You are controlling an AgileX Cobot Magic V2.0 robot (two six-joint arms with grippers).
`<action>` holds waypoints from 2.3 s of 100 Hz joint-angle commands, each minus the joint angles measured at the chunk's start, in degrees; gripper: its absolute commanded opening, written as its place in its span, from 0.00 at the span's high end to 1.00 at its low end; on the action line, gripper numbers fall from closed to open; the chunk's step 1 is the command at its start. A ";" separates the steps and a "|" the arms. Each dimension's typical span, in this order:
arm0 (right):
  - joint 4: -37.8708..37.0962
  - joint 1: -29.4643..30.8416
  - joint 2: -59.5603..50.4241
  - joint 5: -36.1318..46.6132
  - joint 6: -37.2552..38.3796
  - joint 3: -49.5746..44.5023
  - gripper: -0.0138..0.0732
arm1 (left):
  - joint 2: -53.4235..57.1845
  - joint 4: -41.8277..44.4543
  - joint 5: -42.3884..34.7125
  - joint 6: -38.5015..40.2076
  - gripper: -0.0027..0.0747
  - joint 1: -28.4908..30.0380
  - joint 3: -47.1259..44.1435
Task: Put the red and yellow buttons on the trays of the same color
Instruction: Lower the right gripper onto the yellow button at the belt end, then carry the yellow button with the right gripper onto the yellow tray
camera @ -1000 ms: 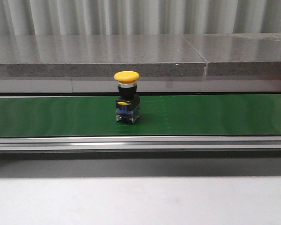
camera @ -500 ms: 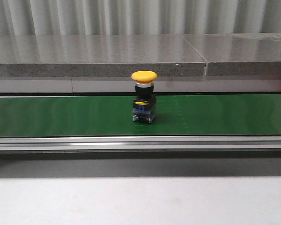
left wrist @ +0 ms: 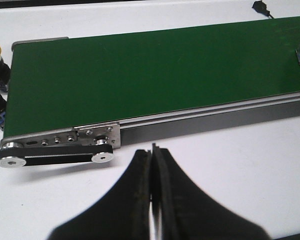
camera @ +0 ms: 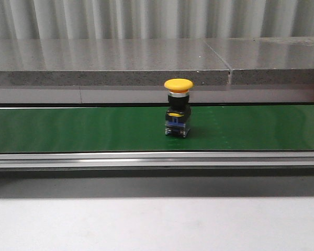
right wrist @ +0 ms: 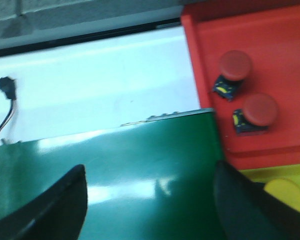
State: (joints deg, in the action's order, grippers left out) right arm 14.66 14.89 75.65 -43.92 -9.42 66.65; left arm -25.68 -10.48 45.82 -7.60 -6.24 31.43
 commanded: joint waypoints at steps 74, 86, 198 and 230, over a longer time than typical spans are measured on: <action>2.16 -28.03 4.63 -9.66 -9.64 1.33 0.14 | -0.30 -1.16 -3.57 0.09 0.99 -0.47 1.49; 2.16 -29.88 7.94 -7.79 -14.68 1.33 0.14 | -0.30 -1.16 -3.57 0.09 0.99 -0.47 1.49; 5.81 -28.75 10.29 2.38 -11.67 0.86 0.78 | -0.30 -1.16 -3.57 0.09 0.99 -0.47 1.49; 5.25 -19.12 1.67 2.15 -5.05 -4.34 0.78 | -0.30 -1.16 -3.57 0.09 0.99 -0.47 1.49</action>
State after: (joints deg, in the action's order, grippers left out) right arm 19.27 -6.85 81.33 -43.40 -15.23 62.00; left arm -25.68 -10.48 45.82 -7.60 -6.24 31.43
